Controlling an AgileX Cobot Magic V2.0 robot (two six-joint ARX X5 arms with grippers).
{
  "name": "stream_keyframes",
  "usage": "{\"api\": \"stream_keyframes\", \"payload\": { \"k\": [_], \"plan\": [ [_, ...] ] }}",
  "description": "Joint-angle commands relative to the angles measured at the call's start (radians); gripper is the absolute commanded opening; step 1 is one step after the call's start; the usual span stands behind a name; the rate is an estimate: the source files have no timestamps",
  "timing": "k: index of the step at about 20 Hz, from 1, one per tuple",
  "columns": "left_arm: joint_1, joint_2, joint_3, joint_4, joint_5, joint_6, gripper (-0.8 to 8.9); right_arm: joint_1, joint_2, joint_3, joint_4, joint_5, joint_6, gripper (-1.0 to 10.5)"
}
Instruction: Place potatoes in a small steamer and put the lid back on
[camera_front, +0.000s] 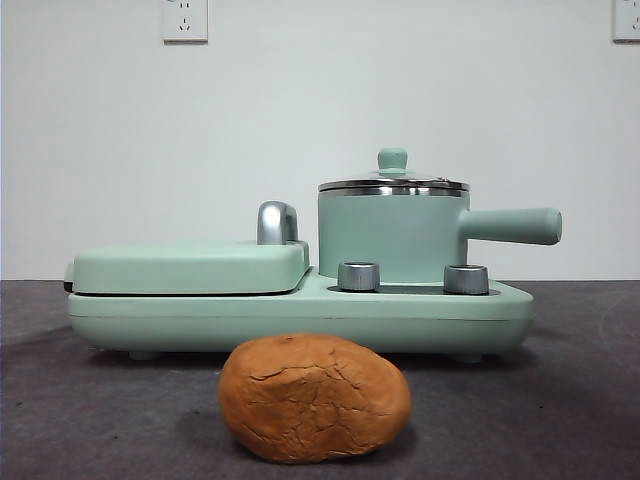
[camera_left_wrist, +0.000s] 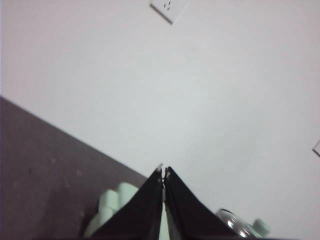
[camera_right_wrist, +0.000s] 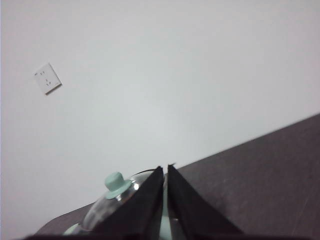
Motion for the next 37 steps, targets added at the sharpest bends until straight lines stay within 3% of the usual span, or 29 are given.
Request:
{"api": "stream_keyframes", "payload": {
  "k": [1, 4, 9, 12, 17, 23, 29, 33, 37],
  "plan": [
    [0.000, 0.022, 0.102, -0.105, 0.023, -0.029, 0.09, 0.002, 0.033, 0.101, -0.114, -0.015, 0.047, 0.1],
    [0.000, 0.072, 0.208, -0.238, 0.069, -0.008, 0.09, 0.002, 0.104, 0.204, -0.232, -0.087, 0.013, 0.1],
    [0.000, 0.195, 0.369, -0.385, 0.209, 0.127, 0.09, 0.002, 0.251, 0.350, -0.355, -0.239, -0.101, 0.1],
    [0.000, 0.287, 0.461, -0.472, 0.284, 0.220, 0.09, 0.002, 0.339, 0.427, -0.408, -0.314, -0.201, 0.1],
    [-0.005, 0.439, 0.586, -0.618, 0.413, 0.407, 0.09, 0.013, 0.456, 0.526, -0.497, -0.398, -0.438, 0.1],
    [-0.055, 0.567, 0.670, -0.710, 0.427, 0.695, 0.09, 0.064, 0.539, 0.589, -0.595, -0.389, -0.698, 0.1],
    [-0.117, 0.635, 0.700, -0.750, 0.406, 0.974, 0.09, 0.118, 0.576, 0.597, -0.680, -0.303, -0.884, 0.1],
    [-0.154, 0.656, 0.703, -0.766, 0.372, 1.056, 0.17, 0.154, 0.583, 0.597, -0.739, -0.254, -0.969, 0.2],
    [-0.185, 0.657, 0.703, -0.749, 0.372, 1.056, 2.29, 0.171, 0.583, 0.597, -0.747, -0.258, -0.985, 2.5]
  ]
}}
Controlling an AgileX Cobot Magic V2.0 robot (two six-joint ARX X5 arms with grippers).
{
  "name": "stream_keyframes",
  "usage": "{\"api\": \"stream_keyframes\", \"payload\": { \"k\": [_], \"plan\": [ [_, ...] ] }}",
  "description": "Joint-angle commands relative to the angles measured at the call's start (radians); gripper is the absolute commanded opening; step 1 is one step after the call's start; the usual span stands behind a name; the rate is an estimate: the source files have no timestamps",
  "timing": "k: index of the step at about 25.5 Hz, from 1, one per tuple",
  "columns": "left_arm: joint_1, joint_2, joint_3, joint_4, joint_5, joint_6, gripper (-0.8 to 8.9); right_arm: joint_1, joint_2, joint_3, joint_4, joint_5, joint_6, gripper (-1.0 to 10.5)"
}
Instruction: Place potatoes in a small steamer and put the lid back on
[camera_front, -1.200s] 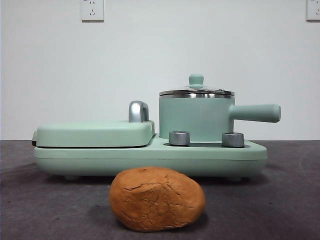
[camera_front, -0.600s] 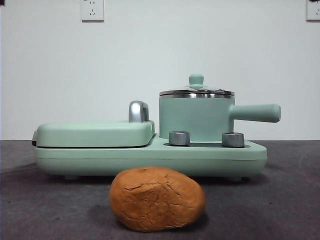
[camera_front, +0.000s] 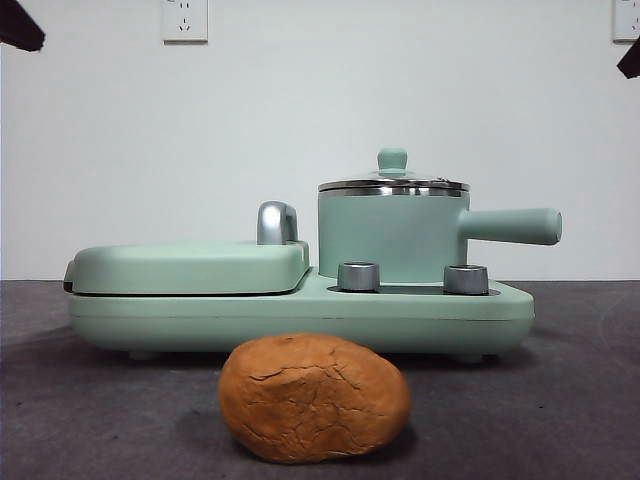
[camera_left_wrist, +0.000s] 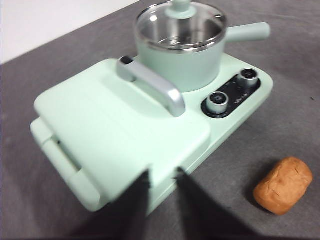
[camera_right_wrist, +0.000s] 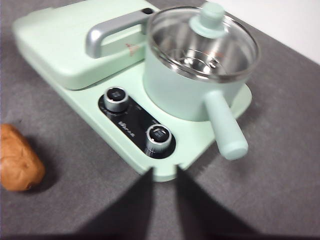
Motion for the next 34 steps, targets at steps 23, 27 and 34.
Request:
{"api": "stream_keyframes", "payload": {
  "k": [23, 27, 34],
  "plan": [
    [-0.324, 0.494, 0.040, 0.619, -0.200, -0.211, 2.44, 0.006, 0.002, 0.019, 0.013, 0.001, 0.055, 2.9],
    [-0.368, 0.652, 0.095, 0.710, -0.235, -0.211, 2.44, 0.006, 0.002, 0.019, 0.013, 0.001, 0.055, 2.9],
    [-0.397, 0.868, 0.254, 0.779, -0.247, -0.211, 2.45, 0.006, 0.002, 0.019, 0.013, 0.001, 0.055, 2.9]
  ]
}}
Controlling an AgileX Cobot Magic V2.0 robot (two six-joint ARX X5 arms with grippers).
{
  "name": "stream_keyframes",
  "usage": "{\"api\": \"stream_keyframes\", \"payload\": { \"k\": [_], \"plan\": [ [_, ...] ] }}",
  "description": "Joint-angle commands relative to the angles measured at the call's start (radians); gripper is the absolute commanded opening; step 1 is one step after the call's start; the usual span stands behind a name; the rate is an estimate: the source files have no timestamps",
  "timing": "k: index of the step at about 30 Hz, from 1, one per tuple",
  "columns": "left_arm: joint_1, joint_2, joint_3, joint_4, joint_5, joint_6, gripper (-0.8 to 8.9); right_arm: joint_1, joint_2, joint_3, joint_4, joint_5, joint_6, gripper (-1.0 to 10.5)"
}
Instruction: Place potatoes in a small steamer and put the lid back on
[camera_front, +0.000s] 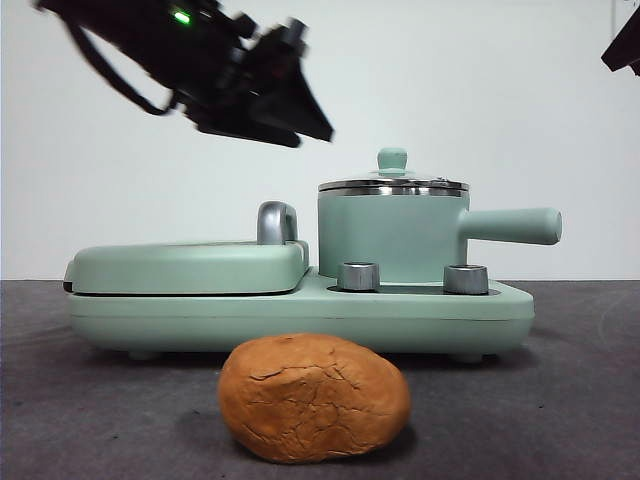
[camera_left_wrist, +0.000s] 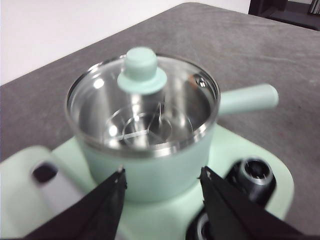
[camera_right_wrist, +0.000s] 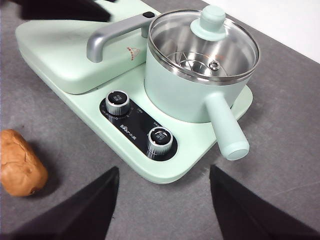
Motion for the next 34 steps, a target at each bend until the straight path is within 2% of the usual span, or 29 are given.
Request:
{"api": "stream_keyframes", "payload": {
  "k": [1, 16, 26, 34],
  "plan": [
    [-0.015, 0.089, 0.093, 0.016, -0.003, -0.004, 2.45, 0.002, 0.003, 0.018, 0.010, 0.002, 0.018, 2.9],
    [-0.016, 0.444, 0.523, 0.013, -0.004, -0.004, 2.47, 0.002, 0.003, 0.018, 0.010, 0.004, 0.018, 2.9],
    [-0.015, 0.476, 0.547, -0.071, -0.004, -0.004, 2.47, 0.002, 0.003, 0.018, 0.010, 0.005, 0.018, 2.9],
    [-0.015, 0.476, 0.547, -0.079, -0.004, -0.004, 2.41, 0.002, 0.003, 0.018, 0.010, 0.004, 0.018, 2.9]
  ]
}}
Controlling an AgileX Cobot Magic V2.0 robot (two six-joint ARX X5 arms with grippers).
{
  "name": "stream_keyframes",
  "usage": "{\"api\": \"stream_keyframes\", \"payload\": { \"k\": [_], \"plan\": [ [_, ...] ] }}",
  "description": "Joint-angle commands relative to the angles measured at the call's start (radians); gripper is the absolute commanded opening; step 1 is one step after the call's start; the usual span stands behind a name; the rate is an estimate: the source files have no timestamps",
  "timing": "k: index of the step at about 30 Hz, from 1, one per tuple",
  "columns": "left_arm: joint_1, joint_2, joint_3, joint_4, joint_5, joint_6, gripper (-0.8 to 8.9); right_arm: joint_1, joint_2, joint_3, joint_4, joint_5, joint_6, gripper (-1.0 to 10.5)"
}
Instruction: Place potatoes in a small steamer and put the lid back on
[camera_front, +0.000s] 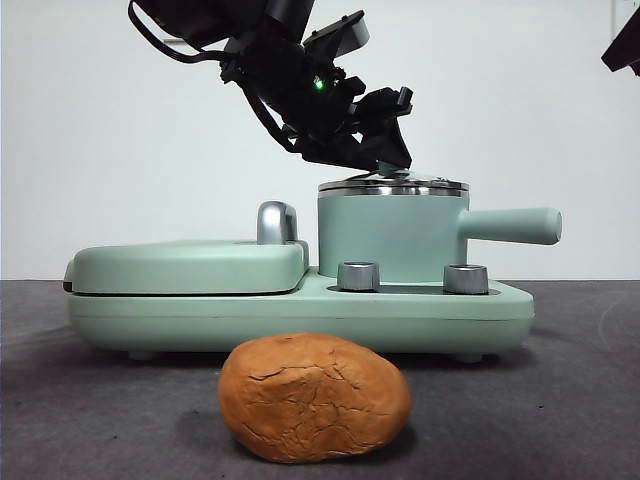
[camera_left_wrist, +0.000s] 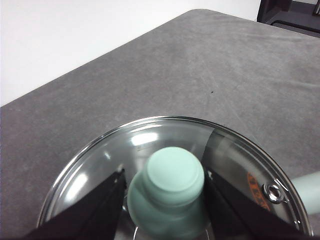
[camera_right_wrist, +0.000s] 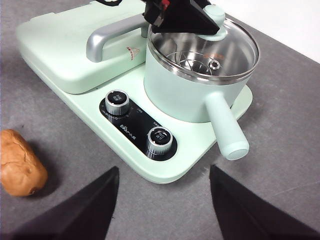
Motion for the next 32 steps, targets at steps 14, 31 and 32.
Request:
{"api": "stream_keyframes", "payload": {
  "k": [14, 31, 32],
  "plan": [
    [-0.008, 0.002, 0.025, 0.027, -0.002, 0.000, 0.10, 0.002, 0.003, 0.018, 0.010, 0.003, 0.017, 2.9],
    [0.009, -0.303, 0.025, -0.207, -0.003, -0.027, 0.10, 0.002, 0.003, 0.018, 0.006, 0.002, 0.018, 2.9],
    [0.014, -0.324, 0.025, -0.241, -0.003, -0.036, 0.10, 0.002, 0.003, 0.018, 0.003, -0.001, 0.018, 2.9]
  ]
}}
